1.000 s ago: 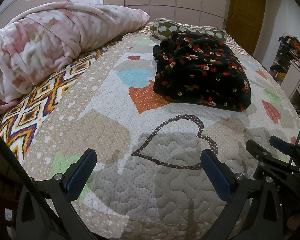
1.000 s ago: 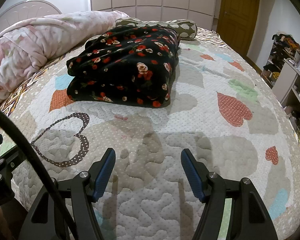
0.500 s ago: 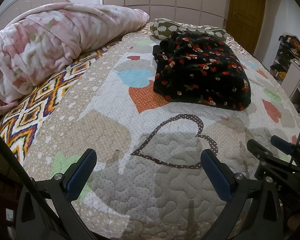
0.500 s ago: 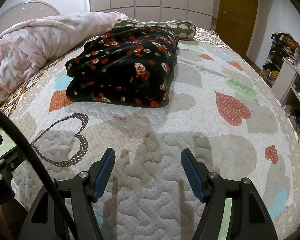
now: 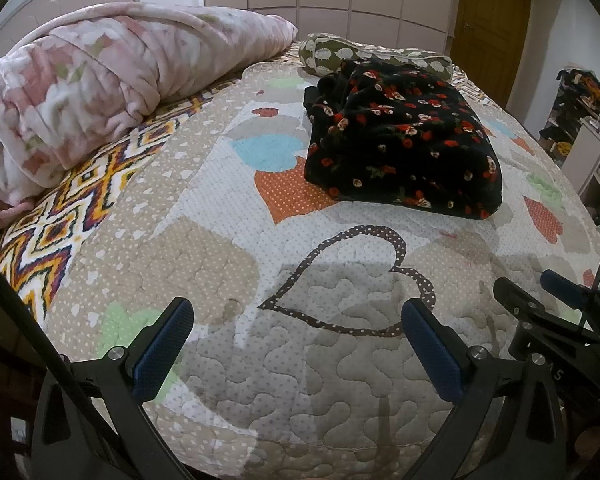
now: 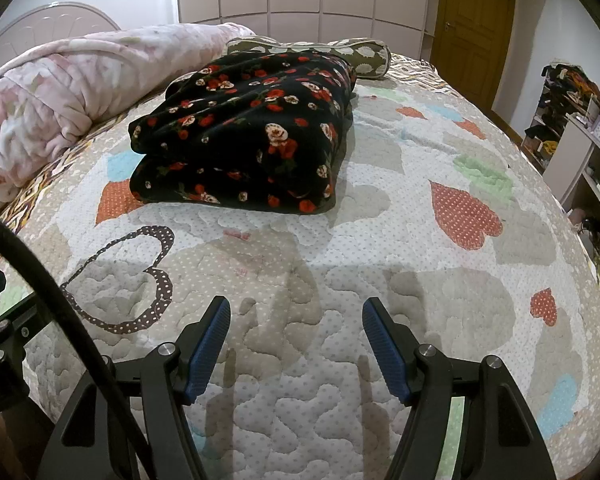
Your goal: Fold large clothes
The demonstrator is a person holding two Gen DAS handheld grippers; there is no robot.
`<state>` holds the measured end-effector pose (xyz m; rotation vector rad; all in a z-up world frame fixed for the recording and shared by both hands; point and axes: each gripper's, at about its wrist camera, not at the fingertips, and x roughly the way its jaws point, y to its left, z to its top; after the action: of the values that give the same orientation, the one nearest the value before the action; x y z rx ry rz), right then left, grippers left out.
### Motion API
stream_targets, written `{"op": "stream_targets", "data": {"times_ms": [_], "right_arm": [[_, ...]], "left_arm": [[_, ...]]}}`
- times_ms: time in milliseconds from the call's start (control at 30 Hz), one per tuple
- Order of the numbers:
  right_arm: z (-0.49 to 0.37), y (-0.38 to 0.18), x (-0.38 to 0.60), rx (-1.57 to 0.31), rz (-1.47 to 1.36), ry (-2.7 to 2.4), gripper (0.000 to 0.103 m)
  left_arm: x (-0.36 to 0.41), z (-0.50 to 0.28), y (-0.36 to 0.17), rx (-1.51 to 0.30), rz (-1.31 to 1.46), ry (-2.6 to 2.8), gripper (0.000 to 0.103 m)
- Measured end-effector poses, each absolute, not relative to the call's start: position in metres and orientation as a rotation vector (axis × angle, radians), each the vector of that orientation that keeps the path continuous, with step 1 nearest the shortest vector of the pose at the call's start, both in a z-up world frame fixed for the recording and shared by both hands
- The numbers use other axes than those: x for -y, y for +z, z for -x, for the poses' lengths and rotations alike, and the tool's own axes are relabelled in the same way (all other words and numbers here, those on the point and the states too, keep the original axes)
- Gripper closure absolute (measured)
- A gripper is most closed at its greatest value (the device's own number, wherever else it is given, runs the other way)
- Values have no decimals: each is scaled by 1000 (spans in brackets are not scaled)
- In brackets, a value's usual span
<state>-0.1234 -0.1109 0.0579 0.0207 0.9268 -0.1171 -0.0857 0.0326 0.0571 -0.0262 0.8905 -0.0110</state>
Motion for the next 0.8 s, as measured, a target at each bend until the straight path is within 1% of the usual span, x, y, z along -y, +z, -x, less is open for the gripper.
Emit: {"op": "stream_targets", "data": {"times_ms": [800], "right_arm": [[121, 55, 109, -931, -12, -119, 29]], "left_arm": [[-33, 83, 54, -903, 29, -16, 0]]}}
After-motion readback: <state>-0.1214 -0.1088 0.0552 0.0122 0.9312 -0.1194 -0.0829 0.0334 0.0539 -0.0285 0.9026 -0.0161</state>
